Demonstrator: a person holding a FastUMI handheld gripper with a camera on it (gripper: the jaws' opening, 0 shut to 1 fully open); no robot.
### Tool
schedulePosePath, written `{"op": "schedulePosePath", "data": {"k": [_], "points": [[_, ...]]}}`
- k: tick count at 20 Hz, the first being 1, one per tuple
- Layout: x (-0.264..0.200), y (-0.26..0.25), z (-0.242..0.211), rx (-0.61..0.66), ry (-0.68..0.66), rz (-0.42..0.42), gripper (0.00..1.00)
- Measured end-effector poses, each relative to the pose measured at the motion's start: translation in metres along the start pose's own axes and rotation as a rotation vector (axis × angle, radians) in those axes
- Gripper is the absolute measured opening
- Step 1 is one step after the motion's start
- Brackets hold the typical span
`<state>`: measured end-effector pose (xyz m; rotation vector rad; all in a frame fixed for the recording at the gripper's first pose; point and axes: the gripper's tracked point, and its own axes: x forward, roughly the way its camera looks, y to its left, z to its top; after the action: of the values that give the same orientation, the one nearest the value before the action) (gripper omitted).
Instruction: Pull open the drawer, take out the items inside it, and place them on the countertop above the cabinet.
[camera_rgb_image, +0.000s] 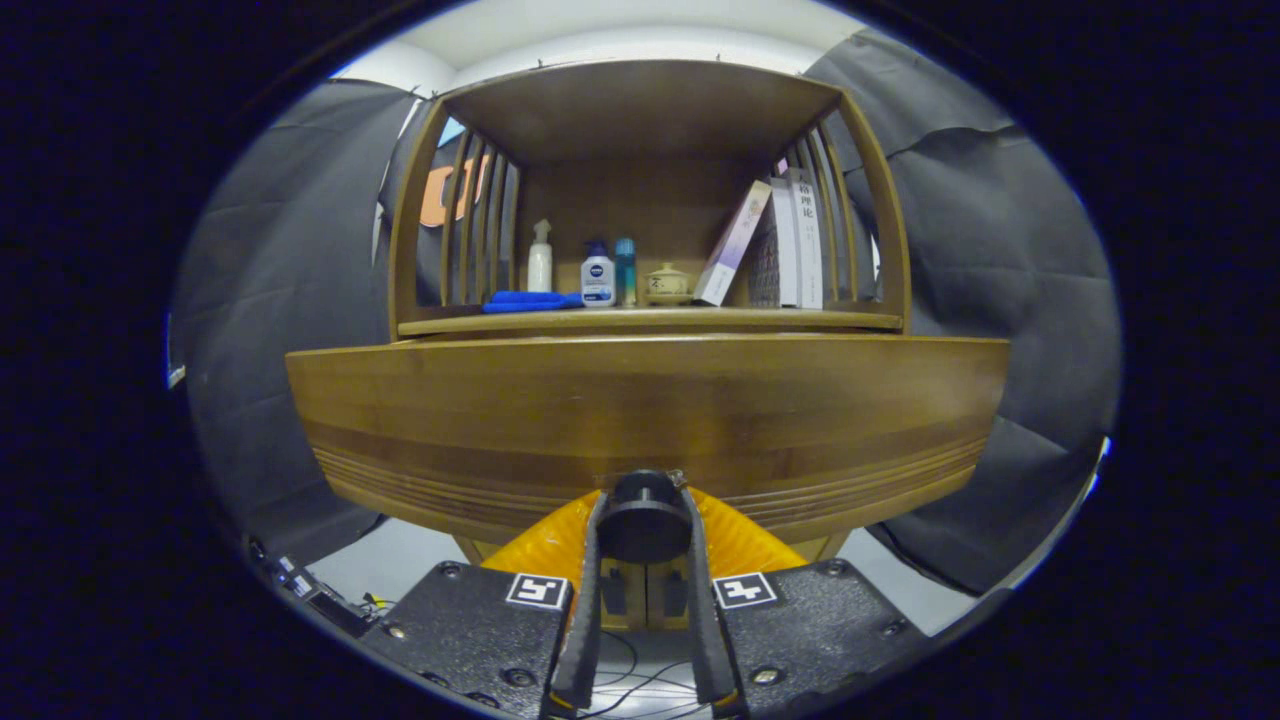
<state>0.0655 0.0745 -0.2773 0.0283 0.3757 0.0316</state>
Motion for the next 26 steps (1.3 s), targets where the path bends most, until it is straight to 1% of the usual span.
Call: {"op": "schedulePosePath", "data": {"k": [9, 11, 12, 14, 15, 17, 18, 22, 26], "points": [[-0.02, 0.004, -0.014, 0.005, 0.003, 0.007, 0.4], [-0.021, 0.002, -0.014, -0.026, -0.012, 0.0, 0.39], [-0.022, 0.0, -0.013, -0.034, -0.018, 0.0, 0.49], [-0.027, 0.0, -0.008, 0.004, -0.038, 0.015, 0.67], [-0.032, -0.002, -0.003, 0.008, -0.055, 0.004, 0.76], [-0.041, -0.005, 0.007, -0.019, -0.082, 0.017, 0.94], [-0.047, -0.004, 0.013, -0.017, -0.09, 0.031, 1.0], [-0.065, -0.009, 0.065, 0.035, -0.151, 0.07, 1.0], [-0.062, -0.018, 0.136, 0.01, -0.186, 0.095, 1.0]]}}
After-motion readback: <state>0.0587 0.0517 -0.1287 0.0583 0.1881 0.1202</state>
